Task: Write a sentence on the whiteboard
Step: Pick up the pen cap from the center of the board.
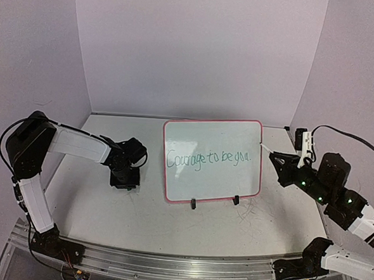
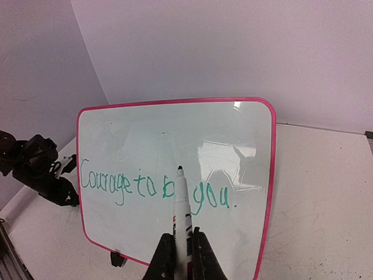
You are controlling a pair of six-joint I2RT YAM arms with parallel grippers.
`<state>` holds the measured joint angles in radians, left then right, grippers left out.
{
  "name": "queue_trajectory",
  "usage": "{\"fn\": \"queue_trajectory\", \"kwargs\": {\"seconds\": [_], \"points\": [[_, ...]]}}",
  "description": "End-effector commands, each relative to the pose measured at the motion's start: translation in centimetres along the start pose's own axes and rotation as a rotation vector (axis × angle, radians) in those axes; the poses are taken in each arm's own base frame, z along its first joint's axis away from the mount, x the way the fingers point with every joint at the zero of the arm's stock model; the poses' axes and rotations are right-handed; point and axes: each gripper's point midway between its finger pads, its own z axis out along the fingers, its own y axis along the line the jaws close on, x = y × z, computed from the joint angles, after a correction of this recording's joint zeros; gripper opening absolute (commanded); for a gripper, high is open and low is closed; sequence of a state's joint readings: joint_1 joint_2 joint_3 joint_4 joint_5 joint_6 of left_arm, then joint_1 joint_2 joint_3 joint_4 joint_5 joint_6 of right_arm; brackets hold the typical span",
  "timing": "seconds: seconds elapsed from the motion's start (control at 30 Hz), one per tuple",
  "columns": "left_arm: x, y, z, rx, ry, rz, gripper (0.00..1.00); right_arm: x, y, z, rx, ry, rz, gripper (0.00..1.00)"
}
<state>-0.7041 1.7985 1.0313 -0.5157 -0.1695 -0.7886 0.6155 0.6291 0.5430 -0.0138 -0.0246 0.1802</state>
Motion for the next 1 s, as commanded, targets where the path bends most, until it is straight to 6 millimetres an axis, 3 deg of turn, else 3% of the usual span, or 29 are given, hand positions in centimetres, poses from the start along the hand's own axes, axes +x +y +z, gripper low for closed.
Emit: {"fn": "queue_trajectory", "kwargs": {"seconds": [0.0,0.33,0.57,0.77,0.97], "points": [[1.2,1.0,0.4,-0.037,0.006,0.042,0.21,-2.0,0.3,-0.1,-0.003,-0.043,0.006,0.00],[2.4,2.1,1.0,-0.033,-0.008,0.099,0.12,-1.6,-1.1,0.4,0.081,0.003,-0.001,0.00],[1.6,2.1,-0.5,0.007,-0.070,0.129,0.07,-1.8,-2.3,0.5,0.163,0.019,0.006,0.00],[0.1,1.6,-3.6,0.068,-0.161,0.135,0.04,-1.8,-2.6,0.9,0.192,0.047,0.050,0.00],[-2.6,1.2,-9.1,0.150,-0.324,0.138,0.00,-1.7,-1.9,2.0,0.170,0.099,0.110,0.00]]}}
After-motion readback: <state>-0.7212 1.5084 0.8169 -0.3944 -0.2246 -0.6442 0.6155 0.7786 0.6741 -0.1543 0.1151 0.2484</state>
